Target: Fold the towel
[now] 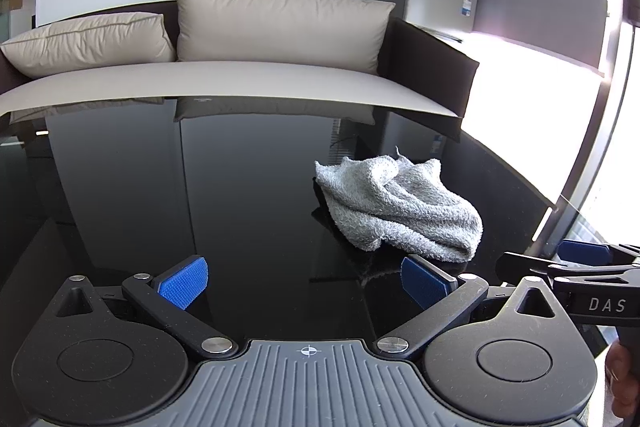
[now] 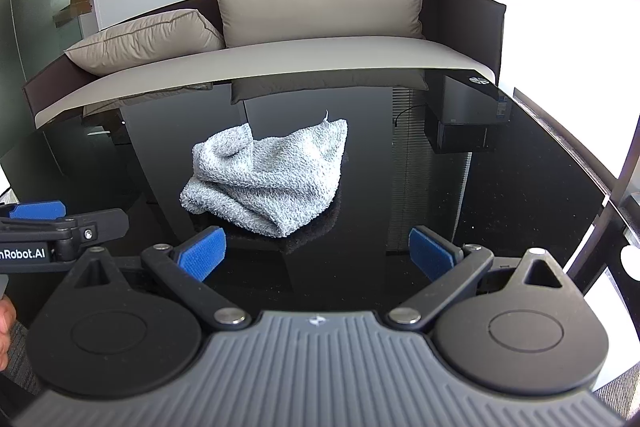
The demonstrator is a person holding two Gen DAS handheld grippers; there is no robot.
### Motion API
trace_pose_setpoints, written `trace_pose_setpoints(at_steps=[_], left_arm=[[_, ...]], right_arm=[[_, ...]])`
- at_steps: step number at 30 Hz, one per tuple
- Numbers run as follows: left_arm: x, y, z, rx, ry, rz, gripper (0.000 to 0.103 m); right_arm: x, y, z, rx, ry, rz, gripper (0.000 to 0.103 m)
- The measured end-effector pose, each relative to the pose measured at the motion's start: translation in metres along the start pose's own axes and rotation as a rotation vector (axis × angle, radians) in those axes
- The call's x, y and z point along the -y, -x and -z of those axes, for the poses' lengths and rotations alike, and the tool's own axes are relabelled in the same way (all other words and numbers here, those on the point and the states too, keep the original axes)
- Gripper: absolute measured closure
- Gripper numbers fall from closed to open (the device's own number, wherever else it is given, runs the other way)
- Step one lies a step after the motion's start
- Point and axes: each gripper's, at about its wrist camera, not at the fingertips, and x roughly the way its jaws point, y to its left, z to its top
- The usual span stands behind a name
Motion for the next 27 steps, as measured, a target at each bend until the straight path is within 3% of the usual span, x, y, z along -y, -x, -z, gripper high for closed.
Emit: trace_pose_setpoints(at_steps=[27], left_arm=[[0.0004,-0.0025,0.0015,-0.004,-0.005,-0.005,0.001]], right_arm=[[-0.0011,-0.0015,-0.0004,0.001,0.008,0.006,0.003]])
